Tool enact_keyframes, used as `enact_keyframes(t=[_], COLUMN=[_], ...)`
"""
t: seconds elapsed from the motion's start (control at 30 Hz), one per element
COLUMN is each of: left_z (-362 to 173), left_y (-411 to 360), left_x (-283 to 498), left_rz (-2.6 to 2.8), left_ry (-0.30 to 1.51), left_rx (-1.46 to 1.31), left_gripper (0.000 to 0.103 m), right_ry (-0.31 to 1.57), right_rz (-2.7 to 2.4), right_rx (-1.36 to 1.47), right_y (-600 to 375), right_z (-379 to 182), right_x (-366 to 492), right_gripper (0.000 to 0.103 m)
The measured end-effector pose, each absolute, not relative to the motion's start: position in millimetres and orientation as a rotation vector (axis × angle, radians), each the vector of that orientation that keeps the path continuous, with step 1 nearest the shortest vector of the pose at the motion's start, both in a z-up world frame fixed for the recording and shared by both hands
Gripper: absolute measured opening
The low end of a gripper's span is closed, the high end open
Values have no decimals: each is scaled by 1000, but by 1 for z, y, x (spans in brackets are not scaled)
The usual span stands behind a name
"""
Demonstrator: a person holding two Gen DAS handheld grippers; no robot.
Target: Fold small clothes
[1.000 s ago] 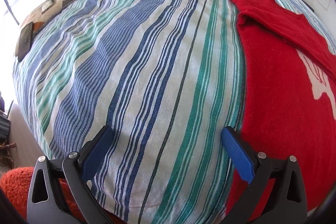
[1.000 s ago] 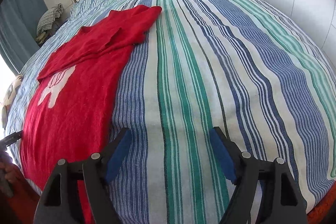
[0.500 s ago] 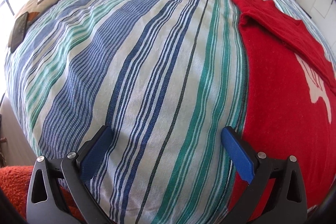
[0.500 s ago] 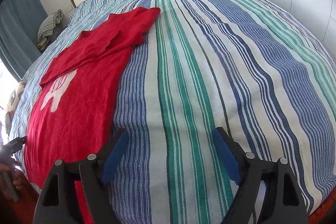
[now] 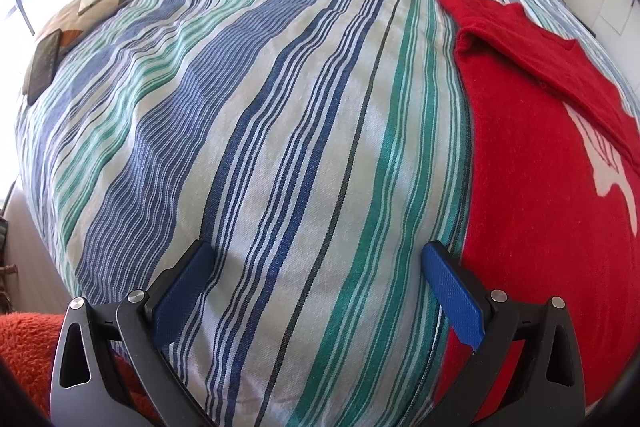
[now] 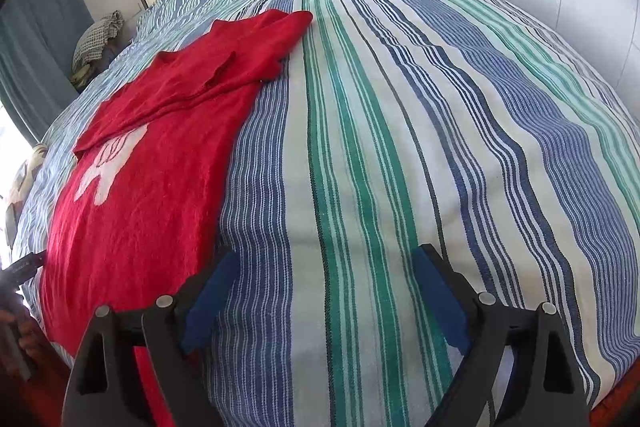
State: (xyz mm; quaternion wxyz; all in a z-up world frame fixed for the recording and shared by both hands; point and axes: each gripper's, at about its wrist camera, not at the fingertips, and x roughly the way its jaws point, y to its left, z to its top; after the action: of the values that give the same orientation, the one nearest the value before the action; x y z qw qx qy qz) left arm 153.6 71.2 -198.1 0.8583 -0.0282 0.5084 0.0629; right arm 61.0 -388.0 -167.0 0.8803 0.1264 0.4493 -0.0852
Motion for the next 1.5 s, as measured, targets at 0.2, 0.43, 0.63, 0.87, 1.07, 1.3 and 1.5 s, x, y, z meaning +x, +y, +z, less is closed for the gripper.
enact_keyframes(t=[0.2, 0.43, 0.63, 0.87, 1.07, 1.3, 1.5], left_z=[-179, -145, -172, -196, -182, -122, -77], left_y=[81, 60, 20, 19, 40, 42, 10], left_x=[156, 93, 82, 83, 84, 134, 249], left_rz=[75, -221, -296, -283, -326, -418, -394], left_ry=[1130, 1134, 1269, 1400, 1359, 1183, 1031], left_rx=[-100, -155, -37, -94, -288, -502, -483], left_gripper=[100, 101, 77, 25, 3, 3, 2], right_ry=[914, 941, 1182, 1295, 1205, 969, 826], right_rz=[-157, 72, 242, 254, 227, 234, 187], right_rx=[295, 375, 469, 648, 665, 652, 586], right_y=[-394, -381, -336, -326, -334, -348, -381], right_z=[-145, -87, -129, -178, -163, -99, -69], right_x=[59, 22, 5, 20, 18, 49, 152], right_gripper=[91, 91, 90, 54, 5, 5, 5])
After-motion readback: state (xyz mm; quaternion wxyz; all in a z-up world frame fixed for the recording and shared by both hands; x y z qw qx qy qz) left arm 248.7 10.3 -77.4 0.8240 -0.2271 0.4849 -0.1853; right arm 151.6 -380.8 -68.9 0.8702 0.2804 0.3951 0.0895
